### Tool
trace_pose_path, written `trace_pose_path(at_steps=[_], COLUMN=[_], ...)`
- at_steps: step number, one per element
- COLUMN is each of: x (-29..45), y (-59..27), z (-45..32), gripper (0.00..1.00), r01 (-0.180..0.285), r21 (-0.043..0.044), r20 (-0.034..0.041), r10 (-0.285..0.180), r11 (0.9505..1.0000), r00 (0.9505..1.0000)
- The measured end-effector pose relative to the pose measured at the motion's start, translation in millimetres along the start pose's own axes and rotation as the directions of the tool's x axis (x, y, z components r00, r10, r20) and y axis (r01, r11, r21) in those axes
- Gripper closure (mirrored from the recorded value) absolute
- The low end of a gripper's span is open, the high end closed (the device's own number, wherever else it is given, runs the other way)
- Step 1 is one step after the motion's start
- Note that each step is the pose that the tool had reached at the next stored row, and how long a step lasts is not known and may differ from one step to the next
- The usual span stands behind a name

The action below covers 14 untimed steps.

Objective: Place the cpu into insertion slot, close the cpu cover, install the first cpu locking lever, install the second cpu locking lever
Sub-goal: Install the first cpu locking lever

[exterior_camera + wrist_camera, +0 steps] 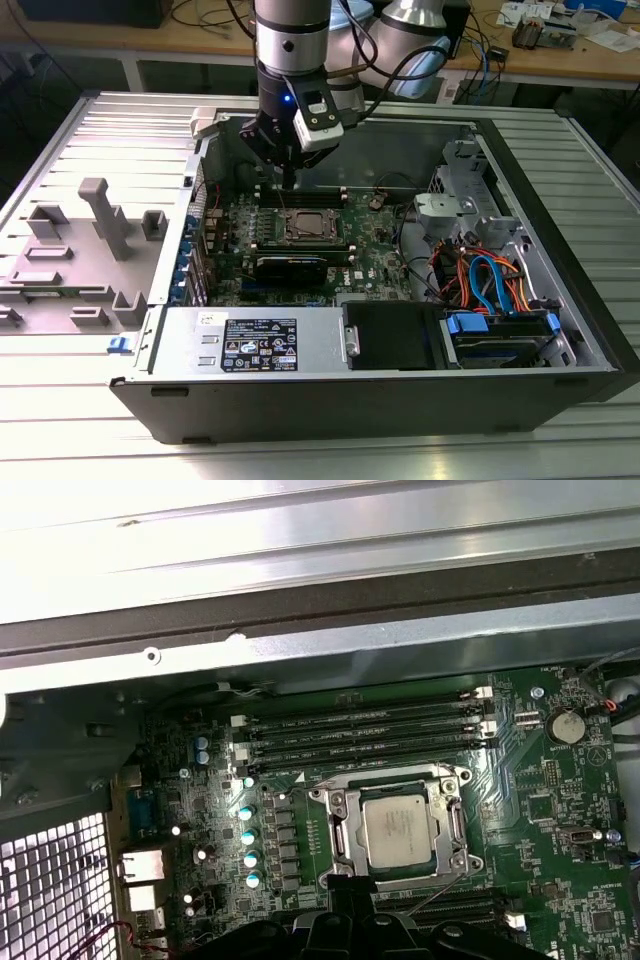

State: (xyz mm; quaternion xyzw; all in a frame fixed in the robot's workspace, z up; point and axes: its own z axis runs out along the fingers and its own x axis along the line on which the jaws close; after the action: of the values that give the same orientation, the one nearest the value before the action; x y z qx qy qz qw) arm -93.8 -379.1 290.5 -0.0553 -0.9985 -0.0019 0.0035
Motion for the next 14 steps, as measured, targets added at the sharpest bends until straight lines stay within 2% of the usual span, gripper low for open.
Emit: trace_pose_path(at_steps=[4,6,14], x=[0.2,0.3,0.3], y=[0.0,0.0,0.0], z=[0.8,1.2,1.3], gripper=[0.89,0.89,0.89], r01=[0.056,0.100,0.103], r21=[0.0003,0.0008,0.0006], r20=[-0.0002,-0.0005,-0.0004], r10=[-0.056,-0.100,-0.103], r11=[0.9984,0.9950,0.9946], r00=[0.9984,0.9950,0.9946])
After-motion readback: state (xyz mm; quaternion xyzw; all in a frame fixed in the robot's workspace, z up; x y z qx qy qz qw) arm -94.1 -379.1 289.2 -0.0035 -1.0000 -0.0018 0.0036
